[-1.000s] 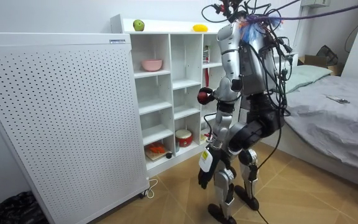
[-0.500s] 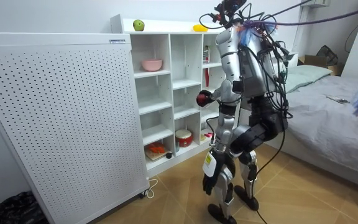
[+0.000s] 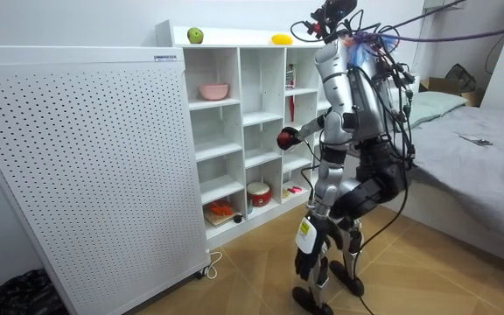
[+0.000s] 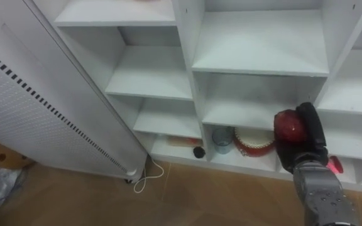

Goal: Arrange fruit in the closet

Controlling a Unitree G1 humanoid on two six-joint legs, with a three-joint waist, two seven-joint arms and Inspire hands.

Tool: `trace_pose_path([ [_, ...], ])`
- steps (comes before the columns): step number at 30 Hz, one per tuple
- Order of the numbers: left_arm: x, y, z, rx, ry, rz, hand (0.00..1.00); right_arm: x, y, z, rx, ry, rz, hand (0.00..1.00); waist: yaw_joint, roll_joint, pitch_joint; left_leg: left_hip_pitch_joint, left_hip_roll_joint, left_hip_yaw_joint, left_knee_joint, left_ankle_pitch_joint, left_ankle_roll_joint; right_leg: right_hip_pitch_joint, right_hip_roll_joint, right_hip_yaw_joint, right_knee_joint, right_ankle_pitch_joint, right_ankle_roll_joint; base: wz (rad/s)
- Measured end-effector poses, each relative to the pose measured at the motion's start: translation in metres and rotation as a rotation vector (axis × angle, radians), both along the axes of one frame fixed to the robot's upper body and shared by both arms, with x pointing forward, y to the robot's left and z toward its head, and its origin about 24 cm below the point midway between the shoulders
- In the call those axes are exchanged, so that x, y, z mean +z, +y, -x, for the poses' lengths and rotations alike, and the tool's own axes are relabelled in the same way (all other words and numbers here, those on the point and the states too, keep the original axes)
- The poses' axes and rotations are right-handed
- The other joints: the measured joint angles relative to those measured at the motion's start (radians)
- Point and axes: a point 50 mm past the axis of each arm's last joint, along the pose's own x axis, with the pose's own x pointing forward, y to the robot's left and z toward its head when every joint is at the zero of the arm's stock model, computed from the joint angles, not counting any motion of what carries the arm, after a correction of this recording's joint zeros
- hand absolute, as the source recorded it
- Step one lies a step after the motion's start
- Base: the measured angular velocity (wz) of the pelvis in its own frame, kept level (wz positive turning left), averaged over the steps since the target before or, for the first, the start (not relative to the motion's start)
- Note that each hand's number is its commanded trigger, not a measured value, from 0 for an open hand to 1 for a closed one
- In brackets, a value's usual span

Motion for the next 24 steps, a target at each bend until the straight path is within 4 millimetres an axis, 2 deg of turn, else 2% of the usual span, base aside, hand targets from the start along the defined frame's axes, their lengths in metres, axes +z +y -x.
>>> trace_pose_path([
  [9,0.002,0.006,-0.002,-0.015,0.004,0.010,0.00,0.000,0.001,0.000,-0.003,0.039,0.014,1.00,0.000,-0.005,-0.0028,-0.004,0.000,0.000,0.012,-0.001,0.000,0.000,0.001,-0.004,0.004,-0.001,-0.001,0.00],
  [16,0.000,0.010,0.008,-0.008,0.023,0.000,0.00,-0.002,0.004,-0.001,0.008,0.076,0.055,1.00,0.001,-0.013,-0.0075,-0.011,0.003,-0.002,0.021,0.000,0.000,0.001,0.003,-0.009,0.005,-0.001,-0.001,0.00],
  [19,-0.002,0.010,0.014,-0.006,0.037,0.001,0.00,-0.004,0.010,-0.002,0.016,0.083,0.060,1.00,0.009,-0.014,-0.0083,-0.013,0.015,-0.001,0.036,-0.004,-0.001,0.006,0.011,-0.010,0.006,-0.001,-0.002,-0.05],
  [24,-0.001,0.008,0.013,-0.014,0.034,0.006,0.00,-0.006,0.013,-0.002,0.022,0.085,0.055,1.00,0.036,-0.015,-0.0080,-0.014,0.018,0.000,0.044,-0.006,-0.001,0.008,0.015,-0.011,0.007,0.001,-0.005,-0.02],
])
